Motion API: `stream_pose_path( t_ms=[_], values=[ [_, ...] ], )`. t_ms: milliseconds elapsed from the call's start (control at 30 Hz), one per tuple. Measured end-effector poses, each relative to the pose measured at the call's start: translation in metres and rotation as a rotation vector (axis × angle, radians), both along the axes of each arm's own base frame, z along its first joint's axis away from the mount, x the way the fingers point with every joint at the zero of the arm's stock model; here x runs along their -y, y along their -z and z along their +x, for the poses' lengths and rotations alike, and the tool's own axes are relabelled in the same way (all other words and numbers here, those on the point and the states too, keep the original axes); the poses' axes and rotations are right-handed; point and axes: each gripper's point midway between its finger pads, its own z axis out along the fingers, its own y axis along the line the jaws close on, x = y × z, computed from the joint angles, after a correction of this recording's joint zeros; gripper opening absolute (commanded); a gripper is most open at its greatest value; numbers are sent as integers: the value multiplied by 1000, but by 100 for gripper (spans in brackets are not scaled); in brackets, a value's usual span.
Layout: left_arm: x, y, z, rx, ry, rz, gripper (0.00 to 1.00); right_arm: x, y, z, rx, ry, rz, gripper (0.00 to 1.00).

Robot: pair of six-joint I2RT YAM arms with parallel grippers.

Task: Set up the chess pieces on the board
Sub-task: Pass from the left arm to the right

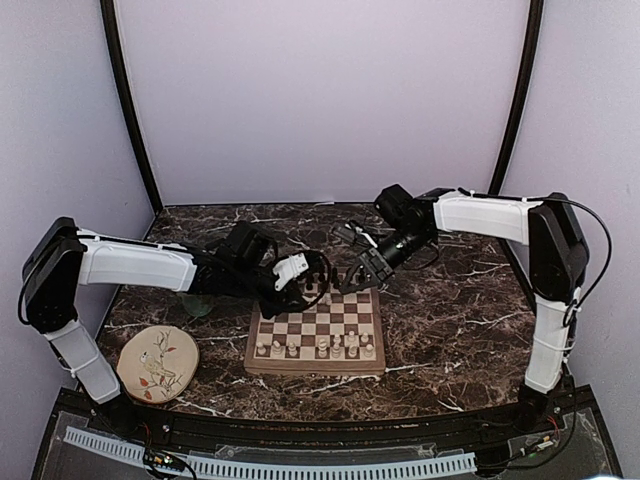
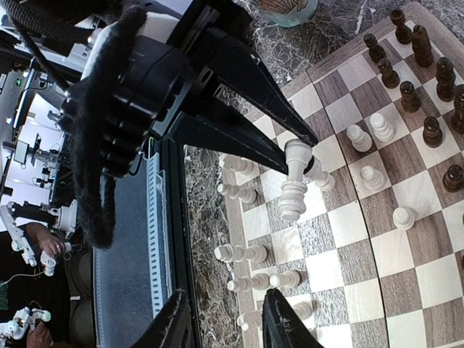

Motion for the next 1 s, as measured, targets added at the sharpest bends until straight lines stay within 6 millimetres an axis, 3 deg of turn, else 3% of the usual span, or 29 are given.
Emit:
stream_pose_path(
  t_ms=[500,733,1000],
  values=[
    [9,-28,3,-188,-251,-303,20,-17,-13,25,-5,89,-2,37],
    [13,-37,4,-234,-292,-382,20,-28,-7,18,-13,74,-13,37],
    [16,-40,2,-271,-301,-420,20,-39,-14,20,4,67,2,35]
  ],
)
